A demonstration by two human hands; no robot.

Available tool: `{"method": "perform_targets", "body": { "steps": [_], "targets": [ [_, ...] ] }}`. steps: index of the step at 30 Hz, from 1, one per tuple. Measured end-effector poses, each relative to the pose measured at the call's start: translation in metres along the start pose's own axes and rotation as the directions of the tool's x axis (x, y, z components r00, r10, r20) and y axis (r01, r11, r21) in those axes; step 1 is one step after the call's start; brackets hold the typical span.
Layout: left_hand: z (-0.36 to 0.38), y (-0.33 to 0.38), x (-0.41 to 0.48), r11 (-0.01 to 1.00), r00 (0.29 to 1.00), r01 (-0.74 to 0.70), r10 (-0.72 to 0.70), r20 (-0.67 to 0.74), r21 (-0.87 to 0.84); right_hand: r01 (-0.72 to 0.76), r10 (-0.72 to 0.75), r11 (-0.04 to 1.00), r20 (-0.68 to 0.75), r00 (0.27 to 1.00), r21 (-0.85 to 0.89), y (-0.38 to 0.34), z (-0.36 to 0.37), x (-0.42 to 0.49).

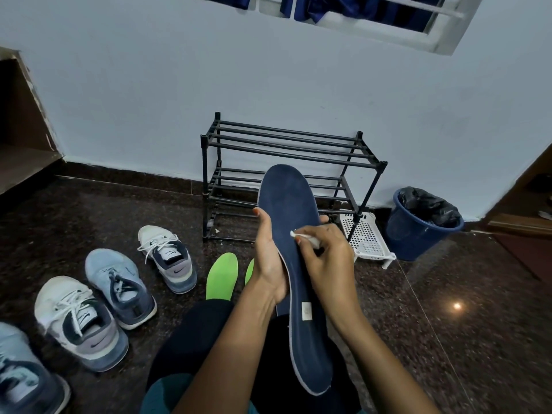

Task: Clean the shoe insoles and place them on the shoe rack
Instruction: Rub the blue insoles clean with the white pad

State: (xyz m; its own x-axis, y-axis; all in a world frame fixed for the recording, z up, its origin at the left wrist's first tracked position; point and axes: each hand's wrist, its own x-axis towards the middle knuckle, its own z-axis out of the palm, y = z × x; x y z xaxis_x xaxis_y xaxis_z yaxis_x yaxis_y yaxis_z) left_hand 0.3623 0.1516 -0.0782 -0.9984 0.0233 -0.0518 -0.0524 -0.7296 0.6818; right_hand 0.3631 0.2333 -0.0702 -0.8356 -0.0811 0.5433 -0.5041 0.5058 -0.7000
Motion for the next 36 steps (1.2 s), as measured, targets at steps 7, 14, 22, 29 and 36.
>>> {"method": "perform_targets", "body": {
  "steps": [7, 14, 22, 29, 36],
  "targets": [
    [-0.005, 0.0, 0.004, 1.0, 0.999, -0.024, 0.024, -0.034, -0.005, 0.068, -0.071, 0.997, 0.078, 0.994, 0.042, -0.005, 0.003, -0.023],
    [0.0, -0.003, 0.004, 1.0, 1.0, -0.009, 0.009, 0.015, -0.01, 0.077, -0.075, 0.994, 0.031, 0.997, -0.081, 0.004, 0.0, -0.005],
    [-0.005, -0.001, 0.006, 0.999, 0.999, -0.035, 0.035, 0.009, 0.019, 0.099, -0.099, 0.995, 0.094, 0.991, 0.005, -0.009, 0.003, -0.025],
    [-0.003, -0.004, 0.007, 0.999, 0.999, -0.038, 0.037, 0.032, 0.027, 0.06, -0.058, 0.996, 0.032, 0.998, -0.064, 0.002, 0.0, -0.006],
    [-0.007, -0.003, 0.008, 0.999, 0.997, -0.037, 0.037, 0.063, -0.01, 0.075, -0.074, 0.997, 0.034, 0.997, -0.033, -0.003, 0.001, -0.013]
  ]
}}
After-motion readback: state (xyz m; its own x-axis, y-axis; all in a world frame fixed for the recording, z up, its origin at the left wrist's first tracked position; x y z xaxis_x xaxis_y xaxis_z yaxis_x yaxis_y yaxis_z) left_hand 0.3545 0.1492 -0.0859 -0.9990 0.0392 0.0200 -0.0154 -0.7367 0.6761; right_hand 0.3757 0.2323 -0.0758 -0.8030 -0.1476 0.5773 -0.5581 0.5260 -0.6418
